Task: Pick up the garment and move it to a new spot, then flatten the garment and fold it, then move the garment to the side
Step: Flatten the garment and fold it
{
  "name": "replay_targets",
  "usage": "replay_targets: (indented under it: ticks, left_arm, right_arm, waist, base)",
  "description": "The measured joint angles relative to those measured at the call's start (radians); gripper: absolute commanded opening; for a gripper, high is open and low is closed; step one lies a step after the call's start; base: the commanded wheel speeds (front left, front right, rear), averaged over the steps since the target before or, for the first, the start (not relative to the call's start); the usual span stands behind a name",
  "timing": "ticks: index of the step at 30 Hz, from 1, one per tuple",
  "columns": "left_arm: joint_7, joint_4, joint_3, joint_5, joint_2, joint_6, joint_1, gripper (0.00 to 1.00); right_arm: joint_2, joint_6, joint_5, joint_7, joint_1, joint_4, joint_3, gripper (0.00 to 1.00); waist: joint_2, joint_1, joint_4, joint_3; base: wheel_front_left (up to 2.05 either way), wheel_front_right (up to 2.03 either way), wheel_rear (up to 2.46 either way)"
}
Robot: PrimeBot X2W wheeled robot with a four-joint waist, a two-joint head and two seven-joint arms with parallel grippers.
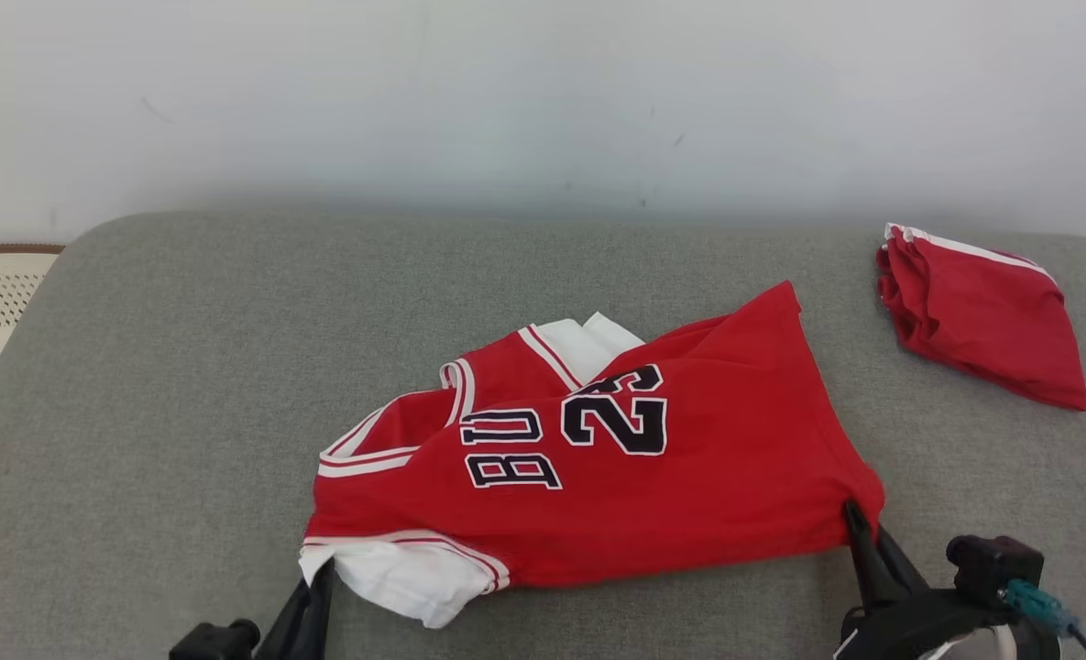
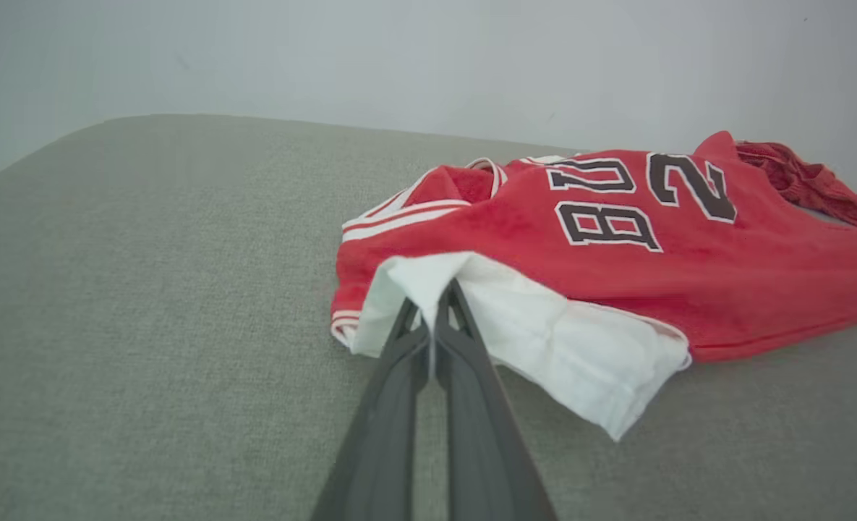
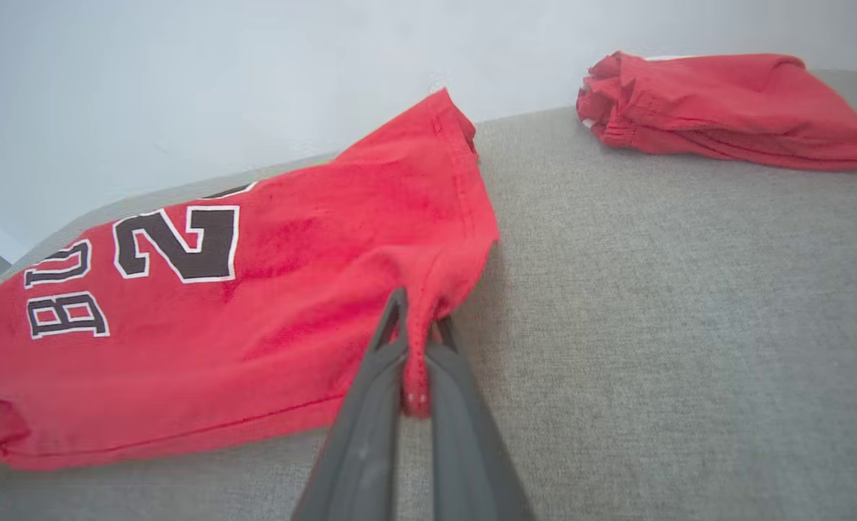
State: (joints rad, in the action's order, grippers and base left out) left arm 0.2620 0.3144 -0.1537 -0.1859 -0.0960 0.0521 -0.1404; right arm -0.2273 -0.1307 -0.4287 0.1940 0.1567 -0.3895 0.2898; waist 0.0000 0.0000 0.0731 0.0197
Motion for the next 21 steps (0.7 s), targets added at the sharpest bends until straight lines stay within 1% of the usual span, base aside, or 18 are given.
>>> replay_targets:
  ticks: [2,4,8,11,14,17,19,21]
  left_arm:
    - [0.000,-0.040,0.005,0.002,-0.010,0.011,-0.004,0.00]
    - [0.000,-0.075,-0.004,0.013,-0.028,0.027,-0.028,0.00]
    - [-0.016,-0.124,-0.031,0.053,-0.095,0.045,-0.137,0.00]
    - [-0.054,-0.158,-0.046,0.070,-0.149,0.061,-0.252,0.00]
    - [-0.097,-0.181,-0.060,0.069,-0.193,0.070,-0.372,0.00]
    - [-0.130,-0.173,-0.078,0.043,-0.229,0.074,-0.500,0.00]
    - [-0.147,-0.154,-0.099,0.039,-0.261,0.077,-0.595,0.00]
    - [-0.160,-0.126,-0.114,-0.016,-0.272,0.077,-0.697,0.00]
  right_arm:
    - [-0.015,0.000,-0.016,-0.018,0.005,0.051,0.012,0.00]
    - [-0.020,0.000,-0.057,-0.033,0.024,0.104,0.026,0.00]
    - [-0.064,0.000,-0.091,-0.073,0.105,0.173,0.066,0.00]
    - [-0.084,0.000,-0.117,-0.097,0.211,0.195,0.092,0.00]
    - [-0.096,0.000,-0.152,-0.118,0.345,0.186,0.109,0.00]
    - [-0.101,0.000,-0.178,-0.136,0.494,0.133,0.129,0.00]
    - [-0.089,0.000,-0.219,-0.151,0.600,0.086,0.135,0.00]
    - [-0.078,0.000,-0.245,-0.161,0.706,0.029,0.146,0.00]
  waist:
    - [0.0000,-0.0001,-0.003,-0.003]
    - [0.0000,-0.0001,-0.006,-0.002]
    - [0.0000,-0.0001,-0.011,0.011]
    - [0.0000,0.0000,-0.017,0.031]
    - [0.0001,0.0000,-0.025,0.060]
    - [0.0001,0.0000,-0.033,0.099]
    - [0.0001,0.0001,-0.039,0.130]
    - [0.0001,0.0001,-0.044,0.163]
  base:
    - [0.00,0.00,0.00]
    - [0.00,0.00,0.00]
    - [0.00,0.00,0.00]
    - [0.00,0.00,0.00]
    - [0.00,0.00,0.00]
    - [0.00,0.00,0.00]
    - [0.00,0.00,0.00]
    - [0.00,0.00,0.00]
